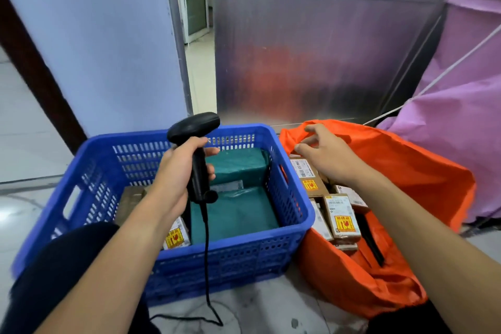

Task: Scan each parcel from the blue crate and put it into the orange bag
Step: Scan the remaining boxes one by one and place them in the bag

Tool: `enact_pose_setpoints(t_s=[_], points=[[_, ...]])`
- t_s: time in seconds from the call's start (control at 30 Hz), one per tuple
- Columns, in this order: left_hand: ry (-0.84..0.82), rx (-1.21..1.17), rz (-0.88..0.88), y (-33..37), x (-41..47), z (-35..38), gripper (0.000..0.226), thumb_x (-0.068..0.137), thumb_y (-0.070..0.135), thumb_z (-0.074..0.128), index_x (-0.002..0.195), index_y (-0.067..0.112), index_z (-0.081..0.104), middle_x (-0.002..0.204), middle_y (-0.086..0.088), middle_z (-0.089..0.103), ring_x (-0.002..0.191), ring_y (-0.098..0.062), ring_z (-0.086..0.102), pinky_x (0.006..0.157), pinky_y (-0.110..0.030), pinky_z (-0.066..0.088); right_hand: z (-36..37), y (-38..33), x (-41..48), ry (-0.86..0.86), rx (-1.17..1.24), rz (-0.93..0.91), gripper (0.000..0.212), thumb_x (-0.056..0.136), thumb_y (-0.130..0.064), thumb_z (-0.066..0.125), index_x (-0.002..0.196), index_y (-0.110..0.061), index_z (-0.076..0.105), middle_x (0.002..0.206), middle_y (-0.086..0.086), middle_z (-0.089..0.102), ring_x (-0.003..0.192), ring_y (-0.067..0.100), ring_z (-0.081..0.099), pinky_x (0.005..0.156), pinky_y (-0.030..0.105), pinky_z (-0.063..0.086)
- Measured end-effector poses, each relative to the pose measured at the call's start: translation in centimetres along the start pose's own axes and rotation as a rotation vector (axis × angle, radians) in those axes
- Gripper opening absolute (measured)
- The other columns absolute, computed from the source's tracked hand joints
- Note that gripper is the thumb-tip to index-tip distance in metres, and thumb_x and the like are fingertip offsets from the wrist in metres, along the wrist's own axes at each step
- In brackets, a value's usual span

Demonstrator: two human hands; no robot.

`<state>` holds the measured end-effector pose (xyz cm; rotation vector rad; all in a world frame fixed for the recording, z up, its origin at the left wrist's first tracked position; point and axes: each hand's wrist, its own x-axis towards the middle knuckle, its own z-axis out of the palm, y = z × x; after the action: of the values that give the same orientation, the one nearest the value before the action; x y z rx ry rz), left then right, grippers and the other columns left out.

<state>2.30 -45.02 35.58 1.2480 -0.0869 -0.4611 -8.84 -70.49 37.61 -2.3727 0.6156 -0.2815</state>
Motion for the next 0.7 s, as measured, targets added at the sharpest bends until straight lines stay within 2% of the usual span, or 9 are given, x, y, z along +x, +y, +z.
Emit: enact_pose_setpoints(t_s=[0.03,0.17,0.3,0.47,0.57,0.7], points=[[0.011,0.007,0.006,0.3,0.1,-0.6,0.016,0.099,0.026,0.064,0.108,0.013,0.062,0.095,-0.008,0.076,0.054,-0.019,0.057,0.056,-0.033,0.053,0.2,-0.2,0.1,-0.005,0.000,-0.004,0.056,0.100,-0.037,0.060,0.150,-0.020,0.042,0.123,-0.006,0.063,0.105,0.015,0.062,0.081,0.030,0.050],[0.027,-0.010,0.037,1.9,0.5,-3.6,0.015,0.099,0.026,0.063,0.105,0.014,0.060,0.092,-0.009,0.076,0.053,-0.020,0.058,0.057,-0.031,0.053,2.1,-1.7,1.8,-0.022,0.001,-0.020,0.050,0.099,-0.033,0.062,0.144,-0.016,0.048,0.112,-0.009,0.063,0.111,0.018,0.062,0.097,0.038,0.051],[0.077,0.025,0.059,3.6,0.9,-7.5,0.023,0.097,0.029,0.065,0.114,0.014,0.063,0.099,-0.015,0.077,0.061,-0.022,0.063,0.064,-0.032,0.054,5.1,-3.5,3.7,-0.063,-0.010,-0.054,0.044,0.099,-0.031,0.062,0.138,-0.014,0.051,0.111,-0.002,0.064,0.104,0.019,0.061,0.086,0.031,0.043],[0.216,0.090,0.074,4.8,0.6,-12.1,0.021,0.099,0.027,0.064,0.113,0.012,0.068,0.094,-0.015,0.078,0.061,-0.021,0.064,0.061,-0.030,0.056,10.6,-5.7,6.4,-0.141,0.025,-0.084,0.037,0.097,-0.030,0.063,0.131,-0.015,0.055,0.096,-0.007,0.066,0.099,0.024,0.068,0.083,0.036,0.051],[0.273,0.164,0.072,5.2,0.1,-14.3,0.027,0.099,0.024,0.065,0.119,0.006,0.067,0.086,-0.014,0.078,0.055,-0.019,0.063,0.056,-0.027,0.055,14.2,-7.4,7.7,-0.194,0.050,-0.101,0.029,0.096,-0.034,0.062,0.121,-0.022,0.057,0.102,-0.003,0.066,0.104,0.026,0.068,0.087,0.041,0.054],[0.325,0.269,0.059,5.8,-0.6,-16.6,0.023,0.097,0.023,0.068,0.115,0.008,0.068,0.083,-0.012,0.078,0.056,-0.019,0.063,0.064,-0.033,0.054,19.4,-9.4,8.8,-0.288,0.068,-0.105,0.026,0.096,-0.034,0.060,0.118,-0.022,0.059,0.103,-0.002,0.065,0.103,0.026,0.069,0.095,0.048,0.055]])
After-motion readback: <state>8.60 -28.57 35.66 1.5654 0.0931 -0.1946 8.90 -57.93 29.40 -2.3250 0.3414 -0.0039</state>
